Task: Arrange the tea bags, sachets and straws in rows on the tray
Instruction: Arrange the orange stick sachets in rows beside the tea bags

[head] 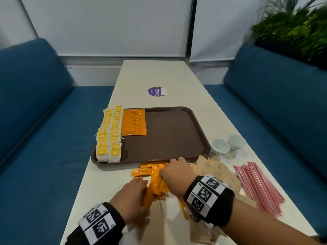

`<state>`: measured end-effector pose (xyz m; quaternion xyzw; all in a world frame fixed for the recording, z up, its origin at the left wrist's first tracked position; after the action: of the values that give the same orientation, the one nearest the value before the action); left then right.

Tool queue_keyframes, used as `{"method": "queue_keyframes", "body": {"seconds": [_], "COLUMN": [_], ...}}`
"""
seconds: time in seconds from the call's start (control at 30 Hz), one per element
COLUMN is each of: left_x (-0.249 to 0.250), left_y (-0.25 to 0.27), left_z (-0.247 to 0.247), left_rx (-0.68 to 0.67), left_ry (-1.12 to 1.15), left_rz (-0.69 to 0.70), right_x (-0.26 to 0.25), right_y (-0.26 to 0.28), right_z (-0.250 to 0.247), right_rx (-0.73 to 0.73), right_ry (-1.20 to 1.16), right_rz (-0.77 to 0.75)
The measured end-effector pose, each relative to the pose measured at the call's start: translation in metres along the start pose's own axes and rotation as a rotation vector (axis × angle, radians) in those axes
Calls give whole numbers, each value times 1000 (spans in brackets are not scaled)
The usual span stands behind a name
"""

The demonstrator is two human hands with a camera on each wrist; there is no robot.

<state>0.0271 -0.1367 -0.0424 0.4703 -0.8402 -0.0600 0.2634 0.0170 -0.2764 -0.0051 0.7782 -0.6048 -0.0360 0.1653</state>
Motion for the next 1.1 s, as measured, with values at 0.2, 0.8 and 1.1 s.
{"method": "queue_keyframes", "body": {"seconds": [0.2,0.8,1.1], "left_x": [-3,3,-5], "left_y": [12,1,-14], "left_z": [0,-6,-12], "left_rx": [48,4,-30], "left_ry": [56,-63,-87], "left_rz": [-40,-92,-63], "right_x": [3,-36,-36], "right_y": [9,47,24], "right_z": [3,22,21], "right_rx": [14,-305,-234], "right_ry": [-85,-149,-167], "right_rz": [-3,-421,-223]}}
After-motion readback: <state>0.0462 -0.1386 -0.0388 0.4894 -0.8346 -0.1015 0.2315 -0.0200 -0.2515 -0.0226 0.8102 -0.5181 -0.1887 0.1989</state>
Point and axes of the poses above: each hand's wrist, its own y-axis away from the middle knuckle, its own z-axis out of the palm, x = y × z, the point moved 3 cm from there along -y, towards the middle knuckle, and after that the axes turned 1 degree about -x, right-handed, at the moved point
